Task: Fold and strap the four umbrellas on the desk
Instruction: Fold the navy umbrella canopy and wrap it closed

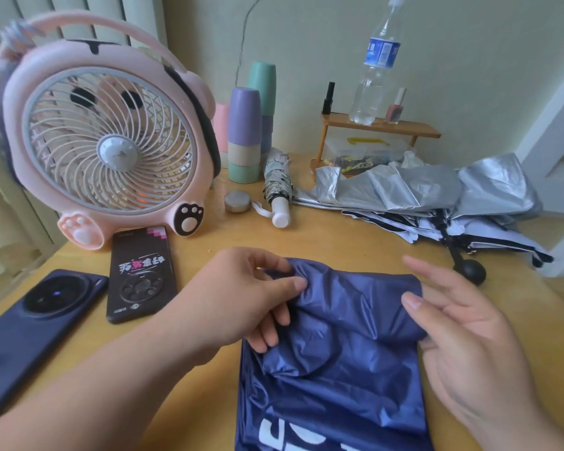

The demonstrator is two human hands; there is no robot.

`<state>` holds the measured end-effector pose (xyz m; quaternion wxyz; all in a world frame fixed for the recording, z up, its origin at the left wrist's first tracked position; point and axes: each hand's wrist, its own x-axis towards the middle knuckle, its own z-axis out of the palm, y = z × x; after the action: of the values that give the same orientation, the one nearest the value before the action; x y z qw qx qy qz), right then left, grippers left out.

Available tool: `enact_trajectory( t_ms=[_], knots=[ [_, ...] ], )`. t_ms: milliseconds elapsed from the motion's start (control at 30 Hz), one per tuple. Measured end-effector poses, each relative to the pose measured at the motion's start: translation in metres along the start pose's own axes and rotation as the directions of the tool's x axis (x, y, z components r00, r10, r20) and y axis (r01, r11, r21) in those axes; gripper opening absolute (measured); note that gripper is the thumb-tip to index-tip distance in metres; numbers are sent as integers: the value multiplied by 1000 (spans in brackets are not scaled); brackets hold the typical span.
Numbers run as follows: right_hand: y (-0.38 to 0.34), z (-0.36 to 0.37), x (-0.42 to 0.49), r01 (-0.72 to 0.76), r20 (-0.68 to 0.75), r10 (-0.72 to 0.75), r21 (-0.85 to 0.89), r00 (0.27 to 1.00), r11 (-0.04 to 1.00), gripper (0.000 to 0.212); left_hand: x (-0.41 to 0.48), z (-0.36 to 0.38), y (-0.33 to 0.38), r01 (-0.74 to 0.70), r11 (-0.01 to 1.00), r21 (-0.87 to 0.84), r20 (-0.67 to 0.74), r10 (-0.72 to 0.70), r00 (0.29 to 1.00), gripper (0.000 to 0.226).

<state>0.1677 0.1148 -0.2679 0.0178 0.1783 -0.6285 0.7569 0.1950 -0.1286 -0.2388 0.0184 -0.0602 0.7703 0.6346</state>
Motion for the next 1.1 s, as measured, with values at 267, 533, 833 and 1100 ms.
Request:
enact_trajectory(
  t_ms=[267,533,833,1100],
  knots=[
    [-3,3,8,-57,-95,89,296,991,953,38,1,0,-8,52,999,-14,226,-47,973,37],
    [-1,-1,11,-70,-120,102,246,987,967,31,5,-14,0,124,937,-326,177,-68,982,17],
    [-3,-6,6,-5,-133,7,15,991,1000,31,1,-14,5,216,923,-319,230,-146,962,34],
    [-6,-10,7,-62,10,67,-240,998,969,30,-1,-35,10,210,975,-69,326,-177,929,21]
  ],
)
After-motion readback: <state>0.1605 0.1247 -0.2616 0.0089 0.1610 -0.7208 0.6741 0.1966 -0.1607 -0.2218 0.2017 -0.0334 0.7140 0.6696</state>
